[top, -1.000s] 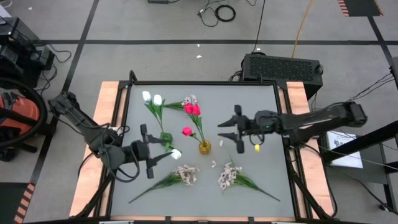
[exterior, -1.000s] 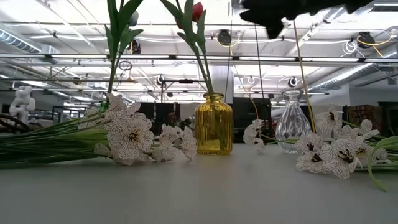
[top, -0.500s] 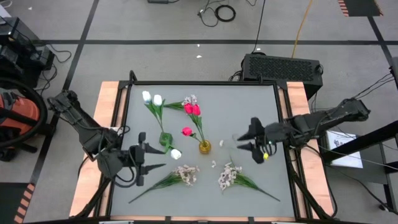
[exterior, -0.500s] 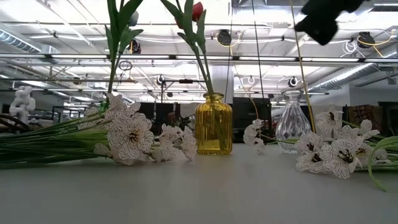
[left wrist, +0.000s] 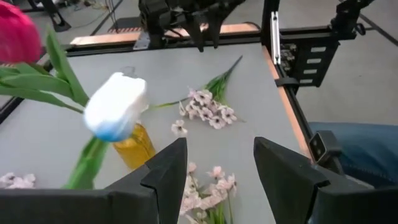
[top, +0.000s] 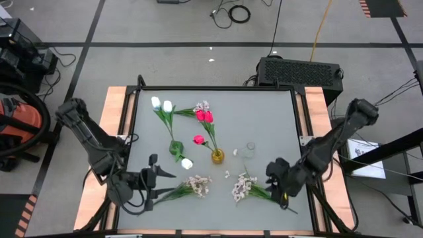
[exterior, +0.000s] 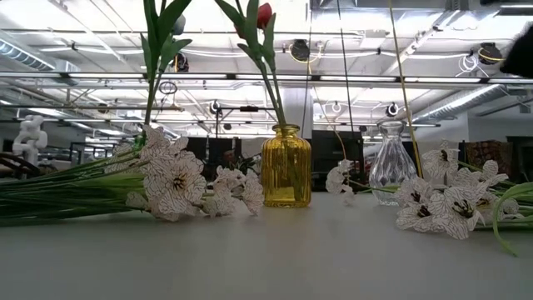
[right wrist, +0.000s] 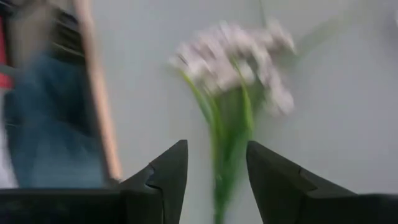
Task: Sort flowers into vase by color
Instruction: Put the bottom right white flowers into the transparent flower vase
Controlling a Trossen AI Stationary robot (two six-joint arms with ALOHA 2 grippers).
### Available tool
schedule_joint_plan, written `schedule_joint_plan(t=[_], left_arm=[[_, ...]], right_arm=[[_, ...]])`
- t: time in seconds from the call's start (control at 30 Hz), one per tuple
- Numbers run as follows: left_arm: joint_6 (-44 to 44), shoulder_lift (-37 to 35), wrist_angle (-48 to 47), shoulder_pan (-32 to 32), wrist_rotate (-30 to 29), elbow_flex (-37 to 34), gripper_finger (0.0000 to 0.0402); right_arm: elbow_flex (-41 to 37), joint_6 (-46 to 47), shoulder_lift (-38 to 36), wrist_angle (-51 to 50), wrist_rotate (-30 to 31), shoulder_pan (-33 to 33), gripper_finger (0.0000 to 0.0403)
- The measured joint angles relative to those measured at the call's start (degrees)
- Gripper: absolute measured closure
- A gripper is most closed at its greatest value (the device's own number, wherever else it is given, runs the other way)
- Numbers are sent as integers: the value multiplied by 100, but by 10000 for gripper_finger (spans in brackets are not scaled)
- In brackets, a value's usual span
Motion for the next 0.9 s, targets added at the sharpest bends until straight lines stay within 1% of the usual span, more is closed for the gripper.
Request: schedule_joint_plan(t=[0.1,0.2,0.43,0.53,0.63,0.77,0.9], left_arm=[[-7,132,2,-43,0,0,207],[-28,267,0,-62,0,0,207],[-157,515,-4,-57,0,0,207],[-240,581,-2,-57,0,-2,207],[-303,634,-29,-57,0,-2,207],[-311,710,-27,-57,0,-2,207],[-450,769,-30,-57,-1,-2,207]], right_arm=[[0,504,454,-328,4,264,243],[0,734,873,-461,-1,414,225],[0,643,1542,-350,11,432,162],[0,561,1727,-90,39,432,145],[0,468,1897,229,43,432,140],[7,317,2107,488,62,432,145],[237,106,2417,292,89,429,152]])
